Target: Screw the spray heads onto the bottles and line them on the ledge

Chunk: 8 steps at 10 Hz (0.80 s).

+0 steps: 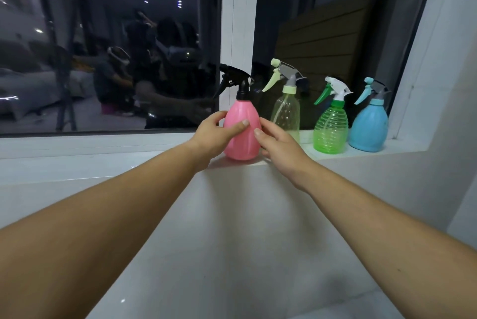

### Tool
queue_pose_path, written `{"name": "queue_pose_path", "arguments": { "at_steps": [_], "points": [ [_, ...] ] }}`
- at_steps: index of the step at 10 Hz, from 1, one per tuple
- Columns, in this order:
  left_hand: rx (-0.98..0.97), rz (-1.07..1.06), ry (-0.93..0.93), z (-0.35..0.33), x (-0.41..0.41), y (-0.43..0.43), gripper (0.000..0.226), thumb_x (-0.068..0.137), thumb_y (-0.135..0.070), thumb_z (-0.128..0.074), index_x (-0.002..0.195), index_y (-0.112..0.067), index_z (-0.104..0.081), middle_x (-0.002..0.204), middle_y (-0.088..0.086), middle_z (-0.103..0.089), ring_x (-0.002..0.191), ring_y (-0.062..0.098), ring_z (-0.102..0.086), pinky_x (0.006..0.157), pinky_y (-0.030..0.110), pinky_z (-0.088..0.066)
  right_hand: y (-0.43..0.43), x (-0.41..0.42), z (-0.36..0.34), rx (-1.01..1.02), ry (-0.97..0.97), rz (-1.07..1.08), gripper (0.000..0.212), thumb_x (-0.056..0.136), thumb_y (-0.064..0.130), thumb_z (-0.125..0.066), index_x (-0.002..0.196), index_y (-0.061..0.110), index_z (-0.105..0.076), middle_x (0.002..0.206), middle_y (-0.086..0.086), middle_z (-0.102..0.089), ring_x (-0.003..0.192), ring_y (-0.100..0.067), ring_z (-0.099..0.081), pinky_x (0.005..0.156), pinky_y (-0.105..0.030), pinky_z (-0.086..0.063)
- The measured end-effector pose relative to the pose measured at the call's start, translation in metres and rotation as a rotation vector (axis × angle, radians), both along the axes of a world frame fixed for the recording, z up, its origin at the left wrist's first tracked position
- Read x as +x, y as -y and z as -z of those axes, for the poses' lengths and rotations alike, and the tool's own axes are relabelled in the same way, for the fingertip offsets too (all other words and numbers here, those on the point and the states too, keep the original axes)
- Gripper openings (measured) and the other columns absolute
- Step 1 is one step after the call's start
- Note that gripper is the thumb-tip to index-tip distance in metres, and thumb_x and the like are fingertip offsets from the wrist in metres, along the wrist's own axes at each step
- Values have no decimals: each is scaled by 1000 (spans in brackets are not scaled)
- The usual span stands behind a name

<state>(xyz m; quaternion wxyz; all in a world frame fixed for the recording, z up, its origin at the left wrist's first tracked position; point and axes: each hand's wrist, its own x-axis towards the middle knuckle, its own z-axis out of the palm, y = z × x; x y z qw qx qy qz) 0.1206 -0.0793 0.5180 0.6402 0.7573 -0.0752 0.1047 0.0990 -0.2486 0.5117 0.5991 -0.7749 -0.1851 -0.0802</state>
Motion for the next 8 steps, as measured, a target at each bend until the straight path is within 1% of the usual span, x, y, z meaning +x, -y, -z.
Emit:
{"name": "queue_pose_path", "arguments": {
  "at_steps": [1,2,3,4,5,6,7,8],
  "points": [
    [5,-6,-10,3,2,-2,86,74,-55,-84,147,-22,-53,135,9,-65,119,30,-67,103,52,-57,-4,6,4,5,-20,-3,44,96,33,-52,140,30,-49,129,2,-65,117,-16,-64,106,-42,-47],
    [19,-19,-4,7,9,-5,78,84,-46,-81,150,-20,-50,136,10,-65,118,29,-68,102,50,-57,-7,12,8,17,-33,-3,51,89,40,-53,139,32,-50,125,2,-66,115,-18,-65,106,-43,-48],
    [31,-32,5,9,12,-4,80,83,-47,-82,151,-20,-49,136,10,-64,118,30,-67,103,51,-57,-9,16,11,17,-35,3,55,85,44,-54,139,36,-50,126,3,-66,116,-17,-64,106,-42,-47],
    [32,-43,0,9,14,-2,84,80,-47,-84,151,-20,-48,137,11,-64,118,31,-67,103,52,-57,-7,19,12,11,-32,16,51,90,40,-53,141,34,-48,125,7,-64,118,-15,-62,106,-40,-47],
    [30,-48,-7,9,15,-2,85,80,-45,-84,152,-20,-46,138,11,-62,120,32,-65,104,52,-56,-5,22,15,3,-21,12,45,99,32,-49,144,32,-44,116,16,-62,114,-10,-61,100,-31,-47],
    [36,-56,-10,10,17,-1,84,81,-45,-84,151,-20,-46,139,11,-61,121,33,-64,105,53,-55,-4,19,14,-8,-10,21,45,100,29,-49,145,29,-43,107,22,-58,106,-4,-60,89,-22,-47],
    [37,-61,-3,12,18,0,93,77,-50,-85,155,-21,-41,144,12,-58,125,32,-62,108,52,-53,-1,16,13,11,-7,64,51,98,33,-52,147,25,-41,118,12,-56,118,-13,-57,102,-33,-47],
    [51,-123,6,11,15,-2,101,77,-50,-85,159,-20,-33,151,13,-52,132,33,-57,110,47,-49,5,17,14,18,10,128,52,95,37,-55,144,23,-45,130,3,-53,124,-18,-55,109,-42,-44]
  ]
}}
